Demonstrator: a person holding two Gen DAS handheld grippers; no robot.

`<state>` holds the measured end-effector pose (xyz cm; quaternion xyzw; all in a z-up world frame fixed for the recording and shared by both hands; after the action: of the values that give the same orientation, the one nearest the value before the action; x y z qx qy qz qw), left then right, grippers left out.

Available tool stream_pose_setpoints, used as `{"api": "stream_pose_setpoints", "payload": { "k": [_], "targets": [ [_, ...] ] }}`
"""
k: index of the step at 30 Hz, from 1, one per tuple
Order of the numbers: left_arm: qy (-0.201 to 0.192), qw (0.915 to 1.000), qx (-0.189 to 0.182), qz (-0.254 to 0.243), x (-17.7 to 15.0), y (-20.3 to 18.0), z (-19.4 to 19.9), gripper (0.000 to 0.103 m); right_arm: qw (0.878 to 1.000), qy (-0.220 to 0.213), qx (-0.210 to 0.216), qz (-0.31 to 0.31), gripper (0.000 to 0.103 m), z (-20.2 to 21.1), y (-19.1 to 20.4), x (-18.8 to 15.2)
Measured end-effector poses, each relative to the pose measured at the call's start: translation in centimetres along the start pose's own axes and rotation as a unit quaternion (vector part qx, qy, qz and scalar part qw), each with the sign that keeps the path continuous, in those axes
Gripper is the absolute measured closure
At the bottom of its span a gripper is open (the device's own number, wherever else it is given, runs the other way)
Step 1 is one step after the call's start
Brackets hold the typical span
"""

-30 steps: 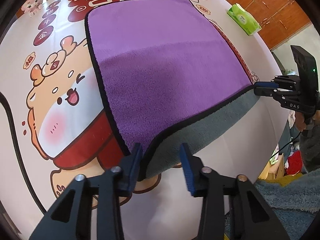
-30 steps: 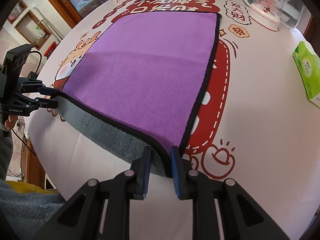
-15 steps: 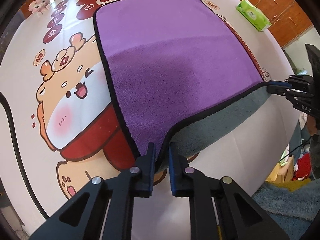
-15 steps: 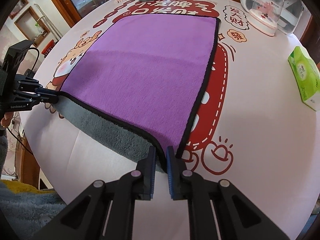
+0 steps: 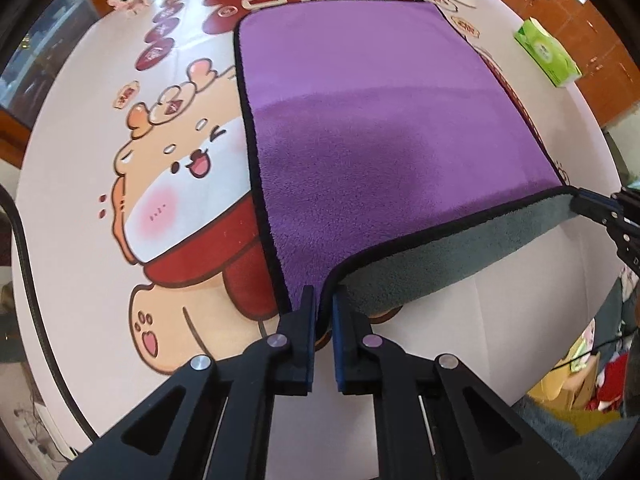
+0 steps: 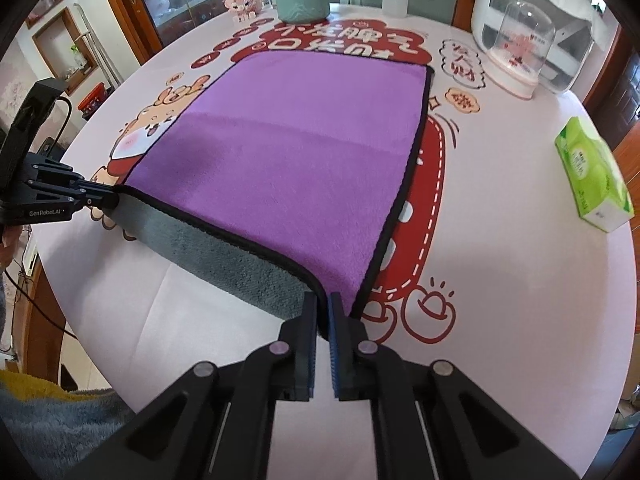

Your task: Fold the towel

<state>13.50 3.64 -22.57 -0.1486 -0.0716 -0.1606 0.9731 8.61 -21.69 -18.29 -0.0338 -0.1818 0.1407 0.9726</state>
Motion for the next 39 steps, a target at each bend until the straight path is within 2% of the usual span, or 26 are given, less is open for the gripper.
{"api": "stream_pose_setpoints", "payload": {
  "k": [9, 16, 26, 32, 39],
  "targets": [
    [-0.066, 0.9974, 0.02, 0.022, -0.2, -1.3, 4.2, 0.098, 0.999, -0.034, -0.014, -0.017, 0.098, 2.8, -0.4, 0.2],
    [-0.115, 0.9917, 0.05, 0.027, 0.0, -2.9, 7.3, 0.098, 0.997, -0.061, -0.032, -0.016, 0.098, 4.4, -0.7, 1.4],
    [-0.165, 0.9828, 0.08, 0.025, 5.7, -2.5, 9.2, 0.098, 0.993, -0.096, -0.061, -0.036, 0.098, 5.8, -1.8, 6.6],
    [-0.17, 0.9817, 0.084, 0.014, 10.2, -1.4, 9.3, 0.098, 0.989, -0.106, -0.08, -0.061, 0.098, 5.2, -3.5, 11.2],
    [-0.164, 0.9824, 0.09, 0.011, 15.3, 0.7, 8.0, 0.098, 0.986, -0.103, -0.102, -0.087, 0.098, 2.2, -5.7, 16.2]
  ]
}}
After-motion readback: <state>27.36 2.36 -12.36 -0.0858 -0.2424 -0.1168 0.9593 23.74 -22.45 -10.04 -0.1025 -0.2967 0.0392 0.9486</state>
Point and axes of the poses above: each gripper's, at about its wrist camera, not at the fingertips, and z roughly against the way its jaws point, y to its left, x to its top, the point moved 3 cm from there along -z, roughly the way its jaws point, and after that the axes turned 12 degrees about -x, right-handed, at the moved point
